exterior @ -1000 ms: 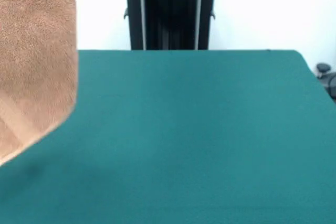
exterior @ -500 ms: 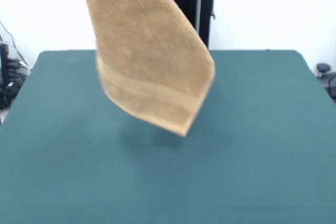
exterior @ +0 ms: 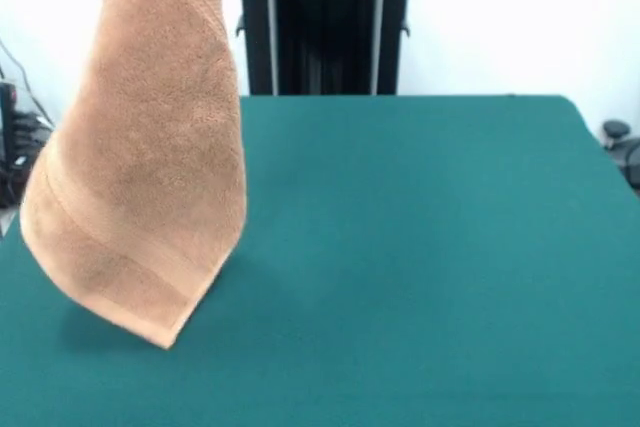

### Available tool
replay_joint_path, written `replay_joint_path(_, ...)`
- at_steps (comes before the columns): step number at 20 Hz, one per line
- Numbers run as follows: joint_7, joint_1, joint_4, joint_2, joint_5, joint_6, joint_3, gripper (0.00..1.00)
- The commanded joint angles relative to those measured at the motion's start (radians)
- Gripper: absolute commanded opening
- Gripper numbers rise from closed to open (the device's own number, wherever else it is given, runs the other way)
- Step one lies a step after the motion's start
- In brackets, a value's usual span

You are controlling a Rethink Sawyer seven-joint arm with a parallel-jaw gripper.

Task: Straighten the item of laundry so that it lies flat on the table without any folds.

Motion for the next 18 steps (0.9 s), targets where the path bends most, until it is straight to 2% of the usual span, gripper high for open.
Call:
replay_joint_path(1,0.076,0.089,-0.031,0.101,-0.055,-0.075,-0.072,0.0)
replay_joint_path(11,0.056,0.172,-0.06,0.151,-0.056,-0.138,-0.197,0.0)
replay_joint_path(14,0.027,0.206,-0.087,0.18,-0.06,-0.195,-0.245,0.0)
replay_joint_path(18,-0.033,0.261,-0.136,0.301,-0.062,-0.312,-0.336,0.0)
